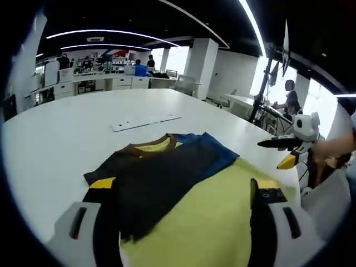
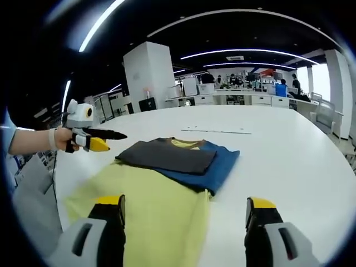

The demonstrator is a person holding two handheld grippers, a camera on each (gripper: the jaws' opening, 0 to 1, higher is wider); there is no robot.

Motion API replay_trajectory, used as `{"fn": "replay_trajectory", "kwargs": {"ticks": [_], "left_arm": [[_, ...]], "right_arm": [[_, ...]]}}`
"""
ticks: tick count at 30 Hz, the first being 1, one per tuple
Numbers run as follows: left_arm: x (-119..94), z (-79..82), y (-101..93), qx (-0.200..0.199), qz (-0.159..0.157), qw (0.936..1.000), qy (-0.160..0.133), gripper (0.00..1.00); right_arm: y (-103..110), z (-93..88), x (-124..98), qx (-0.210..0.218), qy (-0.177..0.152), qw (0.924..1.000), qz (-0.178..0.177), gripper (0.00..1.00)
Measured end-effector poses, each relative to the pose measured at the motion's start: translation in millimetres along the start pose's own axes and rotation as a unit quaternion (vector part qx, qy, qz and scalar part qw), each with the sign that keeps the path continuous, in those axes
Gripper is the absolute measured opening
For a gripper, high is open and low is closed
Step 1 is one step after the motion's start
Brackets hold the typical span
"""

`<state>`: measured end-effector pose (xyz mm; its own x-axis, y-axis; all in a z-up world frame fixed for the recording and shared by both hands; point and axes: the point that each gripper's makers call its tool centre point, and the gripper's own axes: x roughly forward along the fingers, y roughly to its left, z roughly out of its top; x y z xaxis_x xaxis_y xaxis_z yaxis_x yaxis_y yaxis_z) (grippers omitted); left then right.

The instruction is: Fold the garment on the visible template until the final outline fits inside the template.

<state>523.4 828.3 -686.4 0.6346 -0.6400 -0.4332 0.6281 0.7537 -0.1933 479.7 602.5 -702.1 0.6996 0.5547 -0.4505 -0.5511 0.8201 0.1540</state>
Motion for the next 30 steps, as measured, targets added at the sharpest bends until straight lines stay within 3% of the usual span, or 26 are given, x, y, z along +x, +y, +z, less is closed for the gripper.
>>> {"fn": "replay_trajectory", "kwargs": {"ticks": [14, 30], "left_arm": [[-47, -43.0, -4.1, -0.006, 0.0, 0.9995, 0.03, 0.92], [-100, -95.5, -25.5, 0.0, -0.034, 0.9957, 0.086, 0.88]], "right_arm": [[8, -7.8, -17, -0.002, 0.011, 0.9999, 0.008, 0.85], [12, -46.1, -53, -0.01, 0.06, 0.9979, 0.021, 0.77]]}}
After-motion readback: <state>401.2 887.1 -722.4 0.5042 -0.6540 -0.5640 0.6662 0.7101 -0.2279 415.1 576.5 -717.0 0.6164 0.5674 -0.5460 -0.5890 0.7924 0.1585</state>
